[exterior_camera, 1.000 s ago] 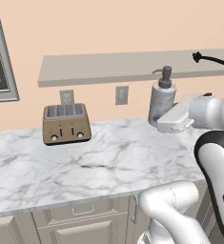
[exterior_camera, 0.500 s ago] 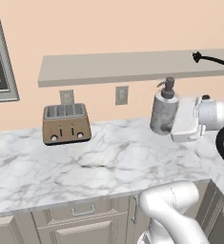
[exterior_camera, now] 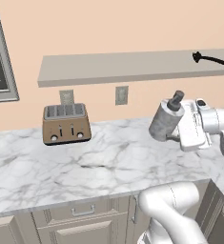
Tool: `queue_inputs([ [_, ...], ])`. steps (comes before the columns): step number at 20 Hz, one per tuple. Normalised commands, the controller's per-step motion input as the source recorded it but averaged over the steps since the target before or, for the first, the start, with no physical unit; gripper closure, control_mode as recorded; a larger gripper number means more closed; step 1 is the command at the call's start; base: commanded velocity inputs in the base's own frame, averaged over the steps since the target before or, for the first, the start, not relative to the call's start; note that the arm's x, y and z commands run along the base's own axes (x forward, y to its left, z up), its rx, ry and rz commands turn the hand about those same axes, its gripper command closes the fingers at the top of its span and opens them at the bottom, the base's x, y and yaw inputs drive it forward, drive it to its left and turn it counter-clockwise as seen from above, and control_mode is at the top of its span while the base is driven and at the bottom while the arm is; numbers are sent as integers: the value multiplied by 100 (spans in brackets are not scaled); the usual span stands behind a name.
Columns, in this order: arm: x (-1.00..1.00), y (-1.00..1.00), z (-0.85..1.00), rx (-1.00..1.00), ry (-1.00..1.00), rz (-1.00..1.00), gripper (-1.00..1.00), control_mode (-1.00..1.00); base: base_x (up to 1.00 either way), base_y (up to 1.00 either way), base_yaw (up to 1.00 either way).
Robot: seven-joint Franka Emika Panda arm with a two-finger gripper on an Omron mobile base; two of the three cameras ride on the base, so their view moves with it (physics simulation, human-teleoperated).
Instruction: Locate and retrieve the soap dispenser and dish brush from the cabinet. Place them next to the sink.
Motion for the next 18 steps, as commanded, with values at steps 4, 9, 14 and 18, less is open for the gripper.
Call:
queue_inputs([
  [4,0,1,0,0,0,1,100,-100,0,0,0],
  [9,-1,2,0,0,0,0,100,-100,0,0,0],
  [14,-8,11,-1,0,0,1,100,100,-13,13,2],
  [18,0,0,0,0,0,0,100,100,-22,47,4],
])
